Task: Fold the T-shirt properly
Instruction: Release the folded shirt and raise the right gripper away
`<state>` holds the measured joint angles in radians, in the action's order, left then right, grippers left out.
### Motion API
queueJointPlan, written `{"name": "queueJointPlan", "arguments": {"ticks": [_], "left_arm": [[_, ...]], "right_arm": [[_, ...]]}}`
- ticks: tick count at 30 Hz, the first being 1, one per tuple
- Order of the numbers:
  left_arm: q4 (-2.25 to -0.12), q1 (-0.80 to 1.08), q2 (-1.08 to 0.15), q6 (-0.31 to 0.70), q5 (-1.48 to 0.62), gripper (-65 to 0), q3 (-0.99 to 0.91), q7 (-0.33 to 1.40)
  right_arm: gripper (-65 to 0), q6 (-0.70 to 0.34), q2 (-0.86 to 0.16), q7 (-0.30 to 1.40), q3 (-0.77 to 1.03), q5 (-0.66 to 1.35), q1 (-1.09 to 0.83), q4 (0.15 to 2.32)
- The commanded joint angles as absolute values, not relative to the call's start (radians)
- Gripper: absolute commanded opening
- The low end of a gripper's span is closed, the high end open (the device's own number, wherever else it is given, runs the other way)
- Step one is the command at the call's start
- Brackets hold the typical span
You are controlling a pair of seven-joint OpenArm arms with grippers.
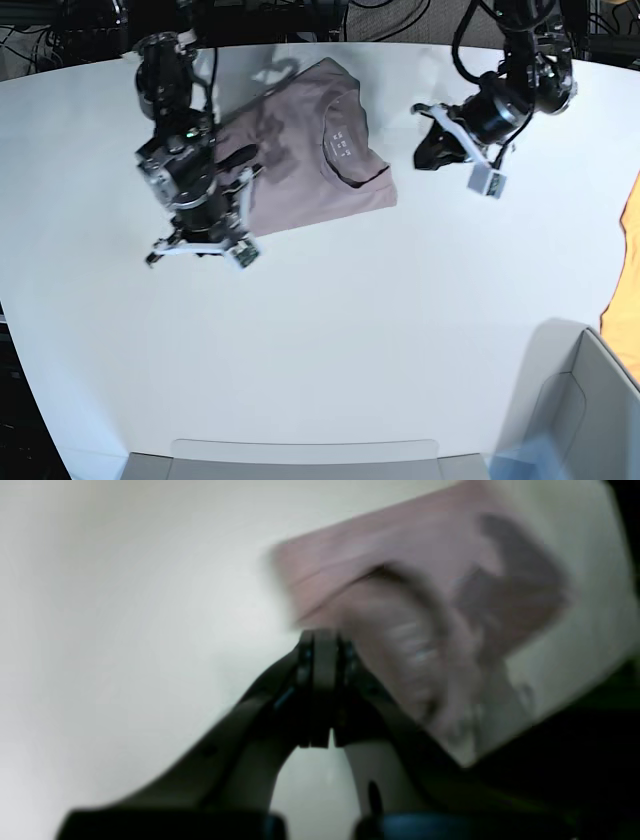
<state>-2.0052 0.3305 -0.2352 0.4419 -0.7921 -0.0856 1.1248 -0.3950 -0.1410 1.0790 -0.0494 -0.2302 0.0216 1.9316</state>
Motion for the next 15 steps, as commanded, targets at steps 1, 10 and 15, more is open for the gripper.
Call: {"name": "queueJointPlan", "arguments": {"ticks": [1, 10, 15], "left_arm": [[-2.02, 0.317, -0.24, 0.446, -0.803, -65.0, -0.039, 1.121], [-2.018, 0.246, -0.24, 0.446, -0.507, -65.0, 0.418, 1.121], [-1.966, 0.194, -0.237, 0.446, -0.265, -65.0, 0.639, 1.125]], "right_arm": [[-65.0, -0.395, -0.163, 1.067, 0.001, -0.186, 0.045, 1.926], [-65.0, -0.395, -0.303, 1.064, 0.067, -0.117, 0.044, 1.741], [-65.0, -0.397, -0.295, 1.064, 0.047, -0.117, 0.038, 1.721]]}}
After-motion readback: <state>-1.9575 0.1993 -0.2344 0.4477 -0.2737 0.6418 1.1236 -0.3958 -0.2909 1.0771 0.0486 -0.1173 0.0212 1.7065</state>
